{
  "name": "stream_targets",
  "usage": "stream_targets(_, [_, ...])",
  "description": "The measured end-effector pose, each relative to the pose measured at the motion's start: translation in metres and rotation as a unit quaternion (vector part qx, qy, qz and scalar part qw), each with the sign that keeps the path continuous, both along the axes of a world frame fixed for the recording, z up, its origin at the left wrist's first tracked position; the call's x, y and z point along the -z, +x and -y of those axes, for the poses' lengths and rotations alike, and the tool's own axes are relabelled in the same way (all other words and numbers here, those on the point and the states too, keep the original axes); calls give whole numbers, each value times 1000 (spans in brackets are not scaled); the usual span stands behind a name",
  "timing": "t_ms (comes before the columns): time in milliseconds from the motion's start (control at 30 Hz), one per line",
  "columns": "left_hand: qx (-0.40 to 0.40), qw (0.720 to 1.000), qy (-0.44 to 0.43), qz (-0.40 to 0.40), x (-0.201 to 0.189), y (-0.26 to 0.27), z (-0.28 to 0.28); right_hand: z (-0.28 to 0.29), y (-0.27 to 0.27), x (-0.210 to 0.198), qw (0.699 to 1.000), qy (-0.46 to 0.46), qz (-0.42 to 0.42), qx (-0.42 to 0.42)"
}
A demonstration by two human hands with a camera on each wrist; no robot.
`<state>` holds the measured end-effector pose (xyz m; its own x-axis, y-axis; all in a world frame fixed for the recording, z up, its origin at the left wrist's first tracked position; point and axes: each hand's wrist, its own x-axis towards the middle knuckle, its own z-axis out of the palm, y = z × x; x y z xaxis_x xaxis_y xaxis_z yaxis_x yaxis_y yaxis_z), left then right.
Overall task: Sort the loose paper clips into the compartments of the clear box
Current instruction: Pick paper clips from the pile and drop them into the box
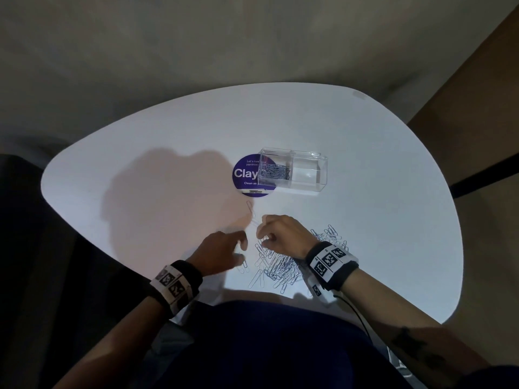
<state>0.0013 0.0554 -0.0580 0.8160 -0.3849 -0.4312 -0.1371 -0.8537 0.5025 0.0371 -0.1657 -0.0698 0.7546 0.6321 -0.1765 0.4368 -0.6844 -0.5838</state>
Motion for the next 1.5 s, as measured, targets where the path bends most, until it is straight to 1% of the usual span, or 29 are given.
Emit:
stream_targets(33, [29, 999, 9, 19, 2, -2, 0, 0, -1, 0, 1000, 1, -4, -2])
stream_targets(67, [38, 999, 10, 32, 4, -2, 0, 0, -2, 0, 1000, 2, -3, -1])
stream_targets(200, [19, 996, -2, 82, 6, 4, 10, 3, 1, 1, 999, -19, 28, 30])
stream_targets(300, [-6, 998, -17, 55, 8, 8, 14, 5, 4, -2, 998, -21, 16, 53])
stream_targets(400, [-43, 996, -69, 41, 12, 13, 14, 7, 1, -3, 998, -39, 12, 42])
stream_targets(500, [-95, 988, -119, -8, 9, 17, 13, 6, -3, -1, 998, -33, -7, 47])
stream_targets(567, [-136, 974, -171, -65, 4, 19, 12, 3, -4, 1, 998, -30, -21, 52])
stream_targets(667, [-221, 925, -265, -158, -1, 20, 12, 1, -4, 0, 997, -50, -42, 42])
stream_targets(733, [-260, 897, -305, -186, -3, 21, 11, 1, -3, -1, 997, -51, -52, 39])
stream_targets(767, [-271, 889, -316, -193, -3, 22, 9, 0, -4, 1, 997, -46, -49, 38])
stream_targets(833, [-281, 883, -320, -198, -3, 23, 5, 1, -4, 2, 998, -37, -29, 46])
stream_targets(933, [-280, 888, -309, -195, -4, 25, -2, 4, -2, 2, 997, -38, -10, 59])
stream_targets(1000, [-290, 886, -307, -193, -4, 26, -4, 4, -1, 3, 997, -31, -6, 64])
stream_targets(1167, [-359, 855, -323, -186, -8, 30, -5, -1, 3, -2, 995, -56, -55, 63])
stream_targets(1200, [-369, 856, -317, -174, -9, 31, -5, -2, 3, -3, 995, -61, -60, 57])
stream_targets(1233, [-369, 866, -302, -152, -9, 32, -6, -3, 3, -3, 995, -63, -58, 53])
stream_targets(1300, [-343, 907, -233, -77, -6, 34, -9, -3, 2, -3, 996, -69, -33, 46])
stream_targets(1367, [-302, 945, -128, 9, 0, 35, -12, -3, 1, -4, 995, -86, 0, 42])
stream_targets(1433, [-263, 961, -34, 78, 3, 33, -12, -2, 1, -5, 995, -89, 7, 49])
stream_targets(1500, [-228, 967, 19, 115, 4, 29, -9, -3, 0, -7, 994, -88, -3, 59])
